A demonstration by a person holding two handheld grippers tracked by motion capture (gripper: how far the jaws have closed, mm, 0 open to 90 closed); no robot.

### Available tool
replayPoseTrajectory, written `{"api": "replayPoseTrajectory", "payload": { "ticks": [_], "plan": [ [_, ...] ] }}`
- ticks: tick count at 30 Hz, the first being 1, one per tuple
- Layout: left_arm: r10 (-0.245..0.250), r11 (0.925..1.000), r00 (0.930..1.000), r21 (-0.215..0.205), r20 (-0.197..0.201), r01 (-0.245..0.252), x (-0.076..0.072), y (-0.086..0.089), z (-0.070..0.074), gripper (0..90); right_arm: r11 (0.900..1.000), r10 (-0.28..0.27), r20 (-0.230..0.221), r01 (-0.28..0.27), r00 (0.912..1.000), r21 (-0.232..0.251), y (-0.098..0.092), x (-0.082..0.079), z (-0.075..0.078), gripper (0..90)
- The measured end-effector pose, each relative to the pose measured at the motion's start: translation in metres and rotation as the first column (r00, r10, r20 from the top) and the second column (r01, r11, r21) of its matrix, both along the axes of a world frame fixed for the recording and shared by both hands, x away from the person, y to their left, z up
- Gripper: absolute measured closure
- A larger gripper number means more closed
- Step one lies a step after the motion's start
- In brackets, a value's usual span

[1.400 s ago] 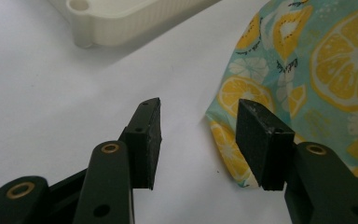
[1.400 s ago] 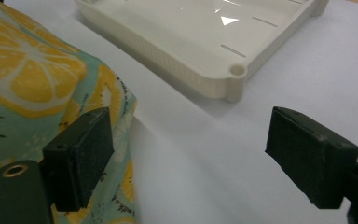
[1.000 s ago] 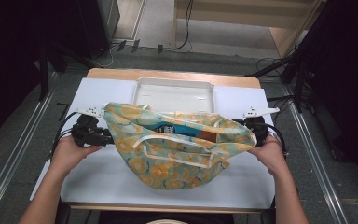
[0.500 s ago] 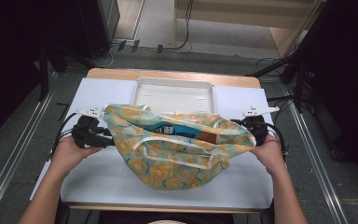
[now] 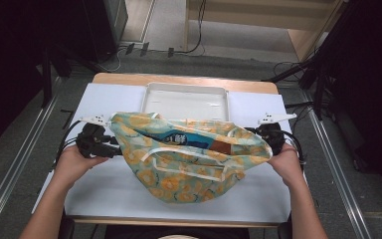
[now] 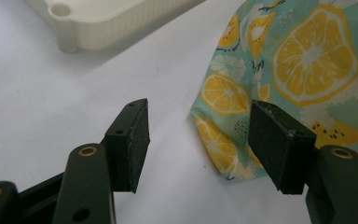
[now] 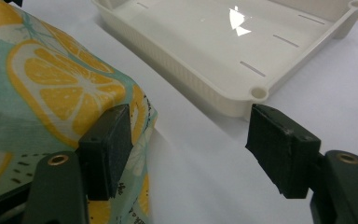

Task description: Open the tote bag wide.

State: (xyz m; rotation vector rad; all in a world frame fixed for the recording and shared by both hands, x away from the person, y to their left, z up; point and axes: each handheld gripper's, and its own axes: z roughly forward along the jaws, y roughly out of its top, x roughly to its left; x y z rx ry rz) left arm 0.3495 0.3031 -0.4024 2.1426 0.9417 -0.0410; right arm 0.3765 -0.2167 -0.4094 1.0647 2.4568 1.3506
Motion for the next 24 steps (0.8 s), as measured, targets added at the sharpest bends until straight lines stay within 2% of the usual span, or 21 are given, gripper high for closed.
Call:
{"api": "replayPoseTrajectory", "payload": {
  "ticks": [15, 24],
  "plan": [
    [-0.005, 0.9999, 1.0000, -0.011, -0.003, 0.005, -0.0003, 0.0011, 0.0005, 38.8, 1.000, 0.008, -0.012, -0.007, 0.9999, 0.030, -0.0042, 0.0010, 0.0018, 36.1],
    [-0.010, 0.9999, 0.9998, -0.008, -0.015, 0.010, -0.0001, 0.0013, -0.0001, 39.0, 1.000, 0.012, -0.005, -0.012, 0.9999, 0.028, -0.0043, 0.0006, 0.0029, 37.2]
  ]
}}
